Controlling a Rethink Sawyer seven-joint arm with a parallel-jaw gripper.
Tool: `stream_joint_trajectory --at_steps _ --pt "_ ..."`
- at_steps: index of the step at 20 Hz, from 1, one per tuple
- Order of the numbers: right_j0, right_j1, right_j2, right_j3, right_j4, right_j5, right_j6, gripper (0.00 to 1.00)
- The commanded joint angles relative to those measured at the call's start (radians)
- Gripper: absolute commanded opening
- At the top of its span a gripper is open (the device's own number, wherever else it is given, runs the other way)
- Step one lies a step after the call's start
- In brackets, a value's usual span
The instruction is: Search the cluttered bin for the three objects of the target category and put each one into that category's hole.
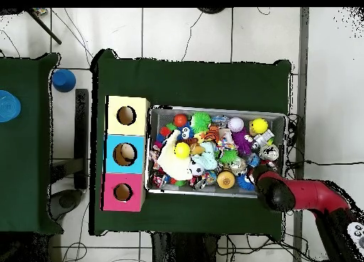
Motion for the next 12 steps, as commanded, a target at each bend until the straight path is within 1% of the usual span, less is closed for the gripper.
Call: stream_joint_trajectory --at_steps 1,9,11,12 --pt "0.009 0.075 -0.064 -0.028 0.007 0.037 0.106 0.00" --pt "0.013 0.076 -0.067 -0.026 0.020 0.041 0.090 0.00" --pt "0.019 0.073 -0.067 -0.028 0.037 0.061 0.092 0.00" --pt "0.023 0.058 -0.065 -0.020 0.060 0.088 0.094 0.00"
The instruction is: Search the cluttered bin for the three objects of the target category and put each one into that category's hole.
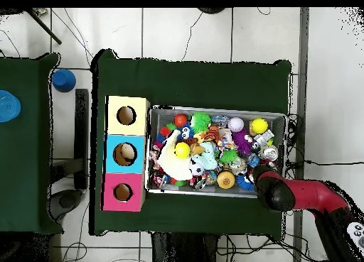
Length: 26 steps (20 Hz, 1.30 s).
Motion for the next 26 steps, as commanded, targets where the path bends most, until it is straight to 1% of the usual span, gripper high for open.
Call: stream_joint_trajectory --at_steps 1,2,3,4,6,8,11,12,14,19,26 --pt "0.015 0.043 -0.046 -0.008 0.050 0.107 0.087 0.00" --pt "0.016 0.012 -0.036 0.011 0.076 0.148 0.069 0.00" --pt "0.018 -0.009 -0.035 0.024 0.092 0.161 0.065 0.00" --pt "0.018 -0.047 -0.026 0.045 0.119 0.190 0.056 0.00" --pt "0.019 -0.092 -0.017 0.068 0.158 0.230 0.038 0.00" --pt "0.016 -0.116 -0.008 0.081 0.182 0.254 0.022 0.00" --pt "0.004 -0.146 -0.001 0.105 0.201 0.263 0.013 0.00" --pt "-0.014 -0.155 0.011 0.119 0.209 0.259 0.002 0.00" --pt "-0.026 -0.168 0.016 0.134 0.219 0.264 -0.006 0.00" --pt "-0.032 -0.189 0.016 0.152 0.231 0.268 -0.009 0.00" --pt "-0.023 -0.247 0.016 0.192 0.274 0.302 0.000 0.00"
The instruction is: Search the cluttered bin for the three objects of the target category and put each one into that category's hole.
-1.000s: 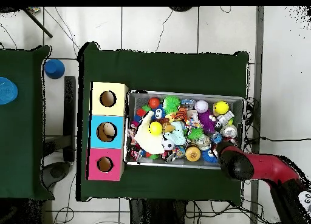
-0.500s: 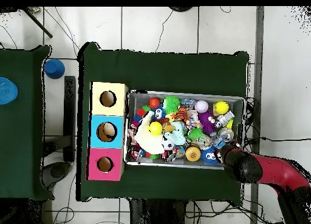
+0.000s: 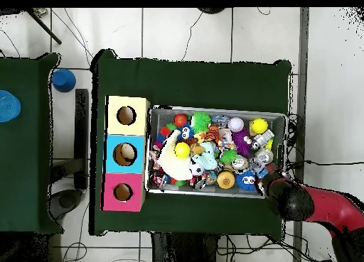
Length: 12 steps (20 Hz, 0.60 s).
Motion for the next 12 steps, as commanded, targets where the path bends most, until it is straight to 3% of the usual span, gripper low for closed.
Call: stream_joint_trajectory --at_steps 1,12 --pt "0.001 -0.064 0.026 0.081 0.061 0.136 0.002 0.00" --pt "0.018 -0.134 0.014 0.199 0.181 0.172 0.081 0.00"
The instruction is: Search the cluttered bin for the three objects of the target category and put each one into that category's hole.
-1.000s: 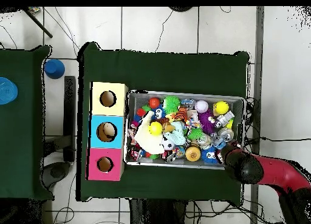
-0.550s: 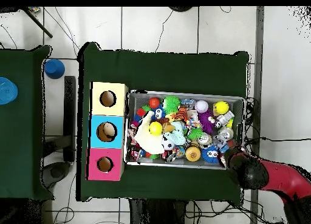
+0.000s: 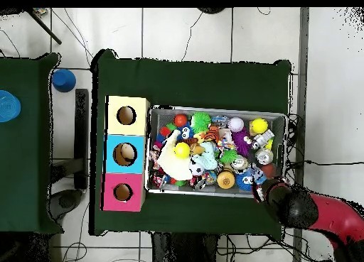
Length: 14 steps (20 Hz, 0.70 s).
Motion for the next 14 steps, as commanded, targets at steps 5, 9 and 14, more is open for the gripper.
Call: stream_joint_trajectory --at_steps 5,9,14 --pt "0.035 -0.061 -0.006 0.167 0.124 0.118 0.124 0.00" --pt "0.073 -0.121 -0.031 0.247 0.173 0.098 0.179 0.00" --pt "0.148 -0.210 -0.077 0.338 0.251 0.077 0.257 0.00"
